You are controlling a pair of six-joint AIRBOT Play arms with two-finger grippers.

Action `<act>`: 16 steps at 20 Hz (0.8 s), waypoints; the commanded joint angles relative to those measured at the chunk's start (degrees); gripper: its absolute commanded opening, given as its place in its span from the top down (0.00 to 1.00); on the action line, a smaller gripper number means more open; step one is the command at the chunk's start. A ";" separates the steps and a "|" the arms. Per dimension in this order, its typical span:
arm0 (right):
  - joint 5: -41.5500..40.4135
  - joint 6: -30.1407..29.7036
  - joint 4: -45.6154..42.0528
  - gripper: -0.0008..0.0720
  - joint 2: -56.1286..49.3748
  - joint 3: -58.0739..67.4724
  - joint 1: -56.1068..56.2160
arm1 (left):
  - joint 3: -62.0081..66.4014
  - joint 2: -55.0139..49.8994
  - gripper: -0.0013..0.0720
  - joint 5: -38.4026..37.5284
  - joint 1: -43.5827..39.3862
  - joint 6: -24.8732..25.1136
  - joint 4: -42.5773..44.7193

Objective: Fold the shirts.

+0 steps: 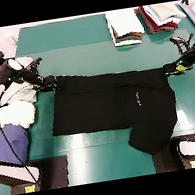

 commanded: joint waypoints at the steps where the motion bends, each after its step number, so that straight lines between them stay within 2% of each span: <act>1: 0.92 0.33 0.37 0.46 4.11 -0.66 0.07 | -1.51 5.38 0.33 -3.89 -0.04 -1.55 5.18; 4: 5.46 0.31 0.39 0.46 9.44 -0.68 0.07 | -12.22 15.28 0.33 -5.01 -0.07 -2.51 11.78; 9: 5.81 0.28 4.94 0.46 13.94 -0.68 0.07 | -37.79 30.45 0.33 -2.67 -0.07 -3.82 11.13; 12: 5.73 0.24 6.08 0.46 13.97 -0.68 0.81 | -45.22 33.33 0.33 -0.68 -0.07 -4.48 8.11; 16: 6.34 0.26 6.36 0.46 13.97 -0.68 0.79 | -48.30 33.29 0.33 2.45 -0.09 -3.87 1.31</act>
